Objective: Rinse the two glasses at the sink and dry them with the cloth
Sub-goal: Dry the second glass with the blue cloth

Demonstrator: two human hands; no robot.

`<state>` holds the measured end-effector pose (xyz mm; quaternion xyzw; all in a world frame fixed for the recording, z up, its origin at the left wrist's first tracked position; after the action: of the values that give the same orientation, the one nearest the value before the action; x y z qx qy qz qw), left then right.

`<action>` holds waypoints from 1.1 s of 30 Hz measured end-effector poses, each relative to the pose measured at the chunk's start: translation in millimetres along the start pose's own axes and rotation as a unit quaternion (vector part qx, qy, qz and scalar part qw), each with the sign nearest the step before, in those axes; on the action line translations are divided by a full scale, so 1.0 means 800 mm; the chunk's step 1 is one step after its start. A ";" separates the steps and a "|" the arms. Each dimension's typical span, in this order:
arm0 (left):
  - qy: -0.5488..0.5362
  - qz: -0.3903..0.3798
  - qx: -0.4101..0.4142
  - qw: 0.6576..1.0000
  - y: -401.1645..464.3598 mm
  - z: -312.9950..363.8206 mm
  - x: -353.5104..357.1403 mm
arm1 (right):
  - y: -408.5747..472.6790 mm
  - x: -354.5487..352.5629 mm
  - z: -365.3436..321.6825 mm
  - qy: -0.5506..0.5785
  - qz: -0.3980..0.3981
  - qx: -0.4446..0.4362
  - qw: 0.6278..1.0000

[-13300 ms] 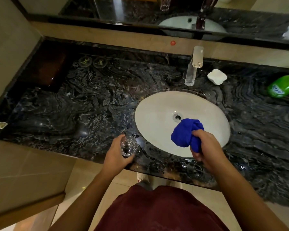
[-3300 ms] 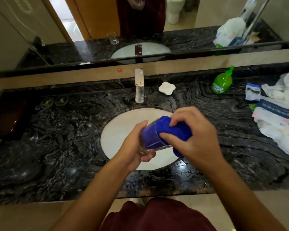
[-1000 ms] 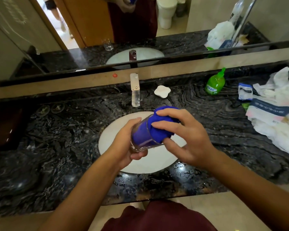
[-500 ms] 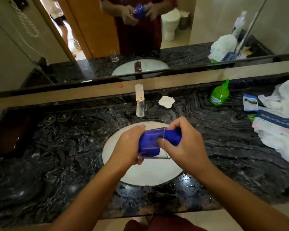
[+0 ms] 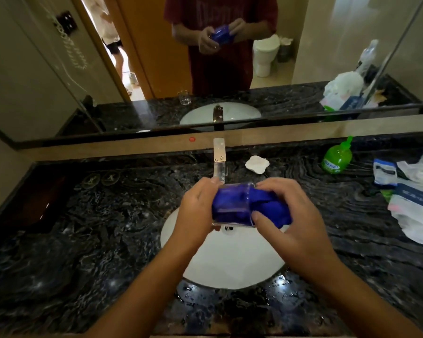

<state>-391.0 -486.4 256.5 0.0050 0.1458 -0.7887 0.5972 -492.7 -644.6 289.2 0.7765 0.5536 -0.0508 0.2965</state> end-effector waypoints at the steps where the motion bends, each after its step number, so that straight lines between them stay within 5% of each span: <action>1: -0.047 0.004 -0.067 0.997 0.001 -0.006 -0.001 | 0.001 -0.002 -0.015 -0.032 -0.012 -0.063 0.997; 8: -0.077 -0.185 -0.200 0.959 0.000 -0.030 0.020 | 0.013 0.009 -0.026 -0.141 -0.148 -0.243 0.948; 12: -0.053 -0.194 -0.205 0.958 -0.002 -0.036 0.023 | 0.016 0.017 -0.030 -0.233 -0.143 -0.294 0.916; 20: 0.027 -0.075 -0.060 0.995 -0.002 0.013 0.004 | 0.017 0.016 -0.029 -0.203 0.019 -0.134 0.970; 24: 0.027 -0.065 0.123 0.990 -0.008 0.049 -0.002 | 0.017 0.015 -0.011 0.024 0.022 0.052 0.998; 26: 0.026 -0.048 0.143 0.988 -0.003 0.050 -0.008 | 0.013 0.024 -0.001 0.185 -0.010 0.163 0.969; 29: -0.018 -0.043 0.056 0.997 0.005 0.032 -0.010 | -0.001 0.042 0.009 0.363 -0.038 0.287 0.886; 31: -0.066 -0.026 -0.070 0.995 0.007 0.008 -0.009 | 0.000 0.041 0.000 0.457 -0.041 0.271 0.846; 33: -0.098 -0.019 -0.152 0.983 0.007 -0.011 -0.011 | 0.005 0.031 -0.010 0.441 -0.053 0.212 0.871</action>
<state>-384.7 -477.2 248.1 -0.1659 0.2047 -0.7654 0.5871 -482.0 -621.0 287.1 0.7320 0.6430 0.1654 -0.1529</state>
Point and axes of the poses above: each hand's wrist, its own y-axis towards the middle knuckle, its own x-axis out of the palm, z = x × y, the point moved 8 cm from there along y, towards the middle knuckle, and after that the axes turned 3 degrees about -x, right-handed, at the moved point
